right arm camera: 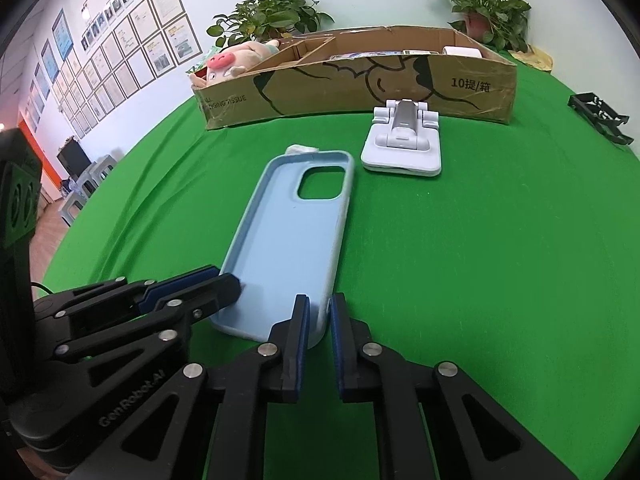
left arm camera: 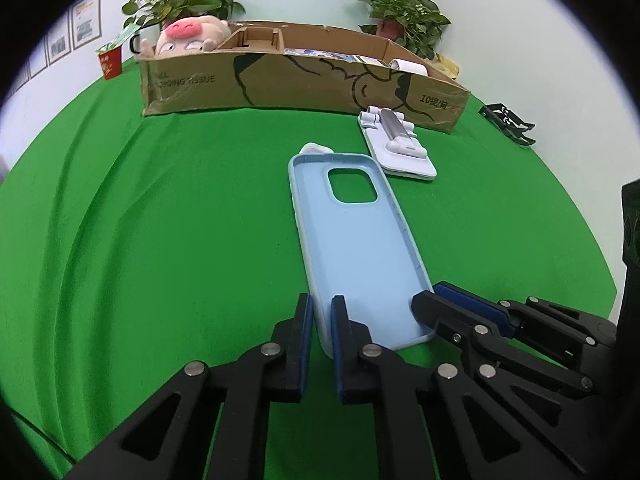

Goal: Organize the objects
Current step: 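Grasp the light blue phone case edge with the left gripper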

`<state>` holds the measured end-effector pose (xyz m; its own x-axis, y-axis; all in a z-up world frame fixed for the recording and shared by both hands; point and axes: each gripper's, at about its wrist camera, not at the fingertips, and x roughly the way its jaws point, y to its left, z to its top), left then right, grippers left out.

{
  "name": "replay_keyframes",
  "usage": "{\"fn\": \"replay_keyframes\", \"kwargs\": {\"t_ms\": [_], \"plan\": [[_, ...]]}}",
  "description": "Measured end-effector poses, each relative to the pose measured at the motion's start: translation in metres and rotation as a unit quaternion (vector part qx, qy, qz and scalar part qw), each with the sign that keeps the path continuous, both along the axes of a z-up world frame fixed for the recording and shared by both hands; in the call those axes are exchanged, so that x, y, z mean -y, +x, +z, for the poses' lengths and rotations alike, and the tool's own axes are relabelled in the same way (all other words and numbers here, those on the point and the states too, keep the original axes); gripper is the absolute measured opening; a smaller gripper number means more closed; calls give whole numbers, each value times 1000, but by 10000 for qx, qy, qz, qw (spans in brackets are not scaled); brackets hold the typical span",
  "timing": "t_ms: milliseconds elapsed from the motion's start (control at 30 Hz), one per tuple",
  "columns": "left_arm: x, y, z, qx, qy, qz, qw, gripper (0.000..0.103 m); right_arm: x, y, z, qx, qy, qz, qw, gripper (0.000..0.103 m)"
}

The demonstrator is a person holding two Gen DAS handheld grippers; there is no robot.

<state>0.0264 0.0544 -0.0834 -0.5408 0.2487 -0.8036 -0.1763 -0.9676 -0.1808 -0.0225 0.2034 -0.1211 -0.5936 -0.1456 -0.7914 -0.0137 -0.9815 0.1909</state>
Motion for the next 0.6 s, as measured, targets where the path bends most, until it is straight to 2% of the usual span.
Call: {"fn": "replay_keyframes", "kwargs": {"t_ms": [167,367,600], "plan": [[2,3,1,-37,88,65,9999,7,0,2,0,-55,112,-23,9999,6],[-2,6,18,-375,-14,19,9993,6,-7,5,3,-136,-129,-105,9998,5],[-7,-1,47,-786,-38,-73,9969,6,-10,9,35,-725,-76,-278,9970,4]]}}
